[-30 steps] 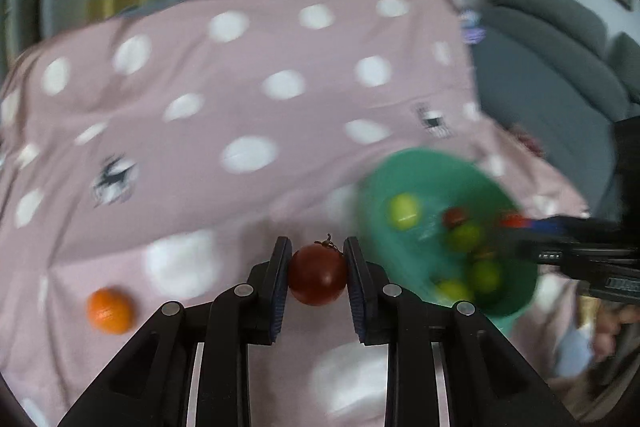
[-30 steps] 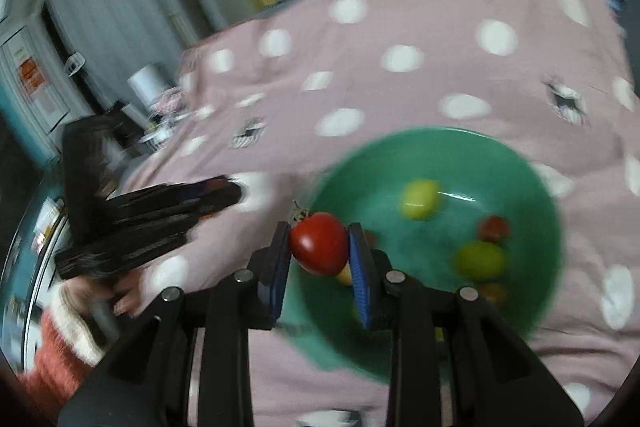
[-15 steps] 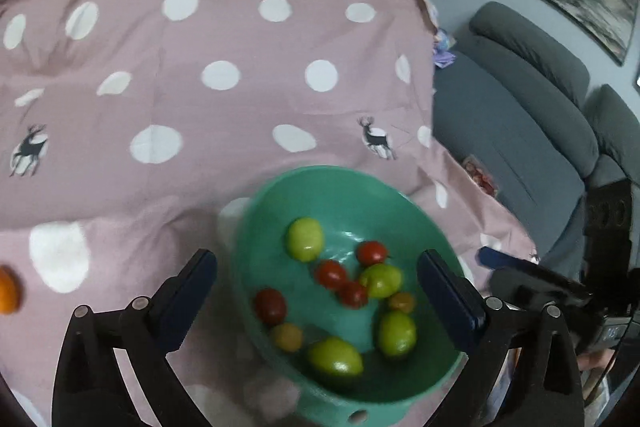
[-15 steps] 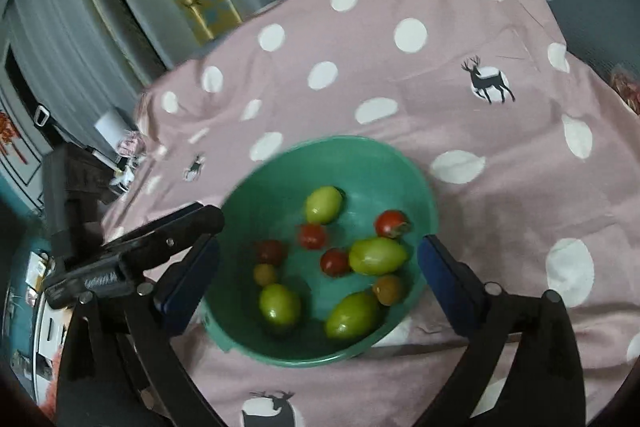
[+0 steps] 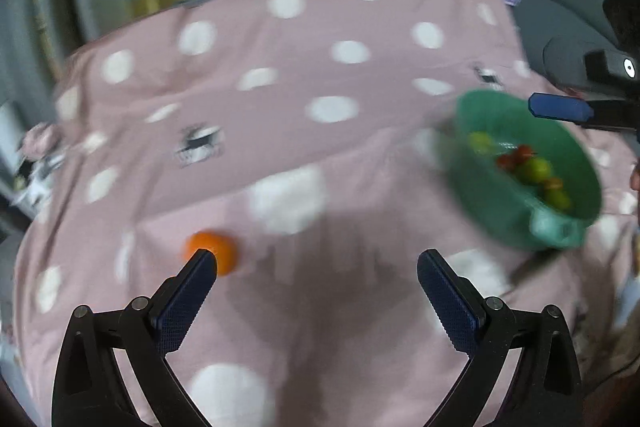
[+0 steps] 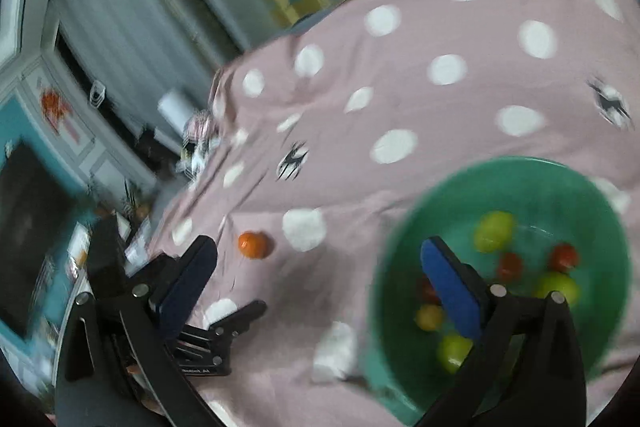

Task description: Organize fruits

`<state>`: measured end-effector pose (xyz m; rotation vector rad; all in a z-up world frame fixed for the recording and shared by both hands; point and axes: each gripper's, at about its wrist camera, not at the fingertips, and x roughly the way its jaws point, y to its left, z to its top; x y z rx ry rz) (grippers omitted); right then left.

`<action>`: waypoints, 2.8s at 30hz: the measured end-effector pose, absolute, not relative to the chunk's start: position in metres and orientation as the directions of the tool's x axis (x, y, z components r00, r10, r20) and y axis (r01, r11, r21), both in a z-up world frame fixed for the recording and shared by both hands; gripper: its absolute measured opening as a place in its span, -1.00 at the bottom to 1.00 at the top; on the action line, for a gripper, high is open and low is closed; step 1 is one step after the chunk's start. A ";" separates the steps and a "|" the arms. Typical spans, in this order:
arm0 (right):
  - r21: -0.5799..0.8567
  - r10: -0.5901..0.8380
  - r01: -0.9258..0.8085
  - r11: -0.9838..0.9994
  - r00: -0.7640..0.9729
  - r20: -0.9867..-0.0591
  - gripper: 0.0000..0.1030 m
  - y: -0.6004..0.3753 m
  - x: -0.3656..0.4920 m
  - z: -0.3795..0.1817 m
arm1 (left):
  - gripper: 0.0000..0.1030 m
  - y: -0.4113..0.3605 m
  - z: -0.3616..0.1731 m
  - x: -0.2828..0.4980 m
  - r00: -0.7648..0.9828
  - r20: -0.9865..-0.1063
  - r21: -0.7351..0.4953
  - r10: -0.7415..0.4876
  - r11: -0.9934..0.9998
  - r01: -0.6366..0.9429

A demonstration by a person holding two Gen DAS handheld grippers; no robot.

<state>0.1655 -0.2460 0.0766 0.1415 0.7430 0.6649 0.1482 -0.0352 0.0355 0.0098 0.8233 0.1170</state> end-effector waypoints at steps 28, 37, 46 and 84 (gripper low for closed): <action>0.402 0.586 -0.627 0.667 0.108 -0.804 -0.03 -0.041 0.253 -0.043 | -0.16 0.079 -0.031 0.186 0.627 -0.779 -0.186 0.005 0.953 -0.239; 0.453 0.659 -0.597 0.663 0.177 -0.731 -0.05 -0.107 0.224 0.003 | -0.16 0.012 0.019 0.172 0.693 -0.719 -0.174 -0.048 0.978 -0.114; 0.404 0.602 -0.461 0.790 0.456 -0.656 -0.06 -0.292 0.171 0.070 | -0.16 -0.158 0.062 0.201 0.707 -0.650 -0.192 -0.280 0.960 0.204; 0.039 0.046 -0.025 0.999 0.426 -0.903 1.00 -0.446 0.080 0.026 | 1.00 -0.262 0.026 0.138 0.603 -0.798 0.043 -0.011 0.996 0.075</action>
